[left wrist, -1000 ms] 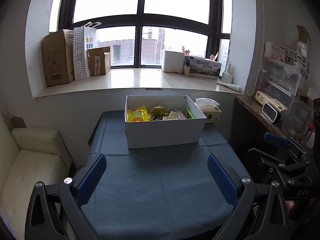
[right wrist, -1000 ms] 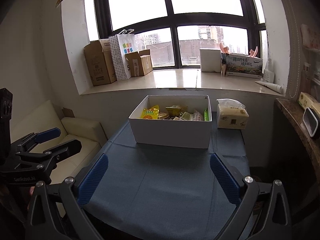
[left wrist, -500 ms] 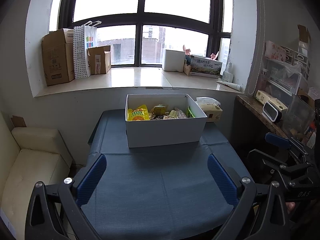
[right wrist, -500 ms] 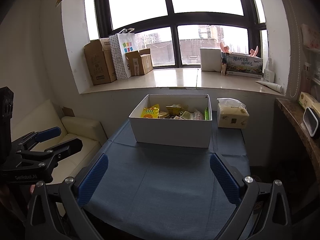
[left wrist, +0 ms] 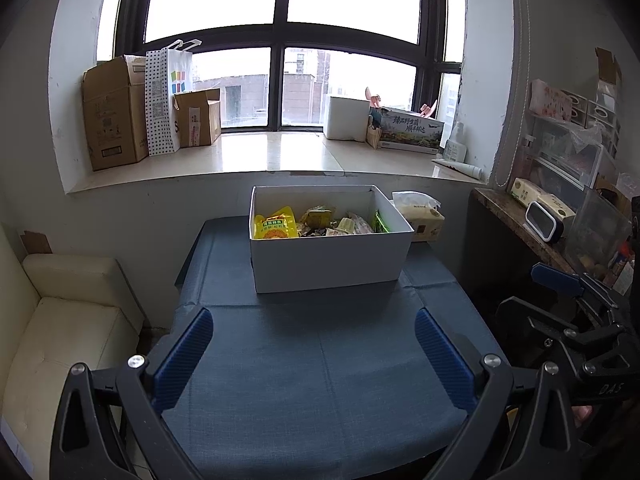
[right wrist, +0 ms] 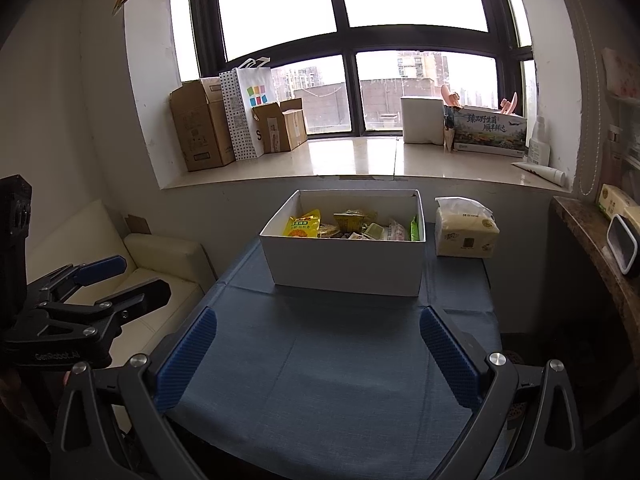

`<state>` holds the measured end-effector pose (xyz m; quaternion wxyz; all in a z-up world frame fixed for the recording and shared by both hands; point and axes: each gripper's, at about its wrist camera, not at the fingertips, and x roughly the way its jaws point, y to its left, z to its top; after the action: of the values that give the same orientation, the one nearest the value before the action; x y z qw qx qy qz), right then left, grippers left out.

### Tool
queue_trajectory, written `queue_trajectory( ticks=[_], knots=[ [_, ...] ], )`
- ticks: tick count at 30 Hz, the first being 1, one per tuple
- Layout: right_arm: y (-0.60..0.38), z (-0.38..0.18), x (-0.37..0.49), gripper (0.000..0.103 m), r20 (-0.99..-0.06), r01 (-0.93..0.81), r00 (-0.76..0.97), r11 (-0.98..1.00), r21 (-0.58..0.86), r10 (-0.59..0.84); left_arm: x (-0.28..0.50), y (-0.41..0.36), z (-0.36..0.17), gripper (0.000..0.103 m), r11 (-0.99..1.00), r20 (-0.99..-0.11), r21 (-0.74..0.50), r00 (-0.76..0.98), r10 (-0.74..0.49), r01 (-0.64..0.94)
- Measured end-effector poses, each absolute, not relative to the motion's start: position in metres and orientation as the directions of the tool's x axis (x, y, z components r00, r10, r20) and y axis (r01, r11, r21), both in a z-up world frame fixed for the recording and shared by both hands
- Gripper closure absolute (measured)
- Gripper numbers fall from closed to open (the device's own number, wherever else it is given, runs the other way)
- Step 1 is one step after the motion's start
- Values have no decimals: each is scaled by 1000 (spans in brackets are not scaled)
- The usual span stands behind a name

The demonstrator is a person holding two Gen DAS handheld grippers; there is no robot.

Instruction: Organize snacks

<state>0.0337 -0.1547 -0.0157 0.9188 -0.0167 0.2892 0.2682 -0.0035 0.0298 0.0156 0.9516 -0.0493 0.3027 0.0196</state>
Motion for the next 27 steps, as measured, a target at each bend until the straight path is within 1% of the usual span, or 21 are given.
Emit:
queue_trajectory(
  ticks=[27],
  knots=[
    [-154, -17, 32, 0, -542, -502, 689, 856, 122, 481, -3, 27, 12, 0, 995, -590, -80, 807, 4, -63]
  ],
)
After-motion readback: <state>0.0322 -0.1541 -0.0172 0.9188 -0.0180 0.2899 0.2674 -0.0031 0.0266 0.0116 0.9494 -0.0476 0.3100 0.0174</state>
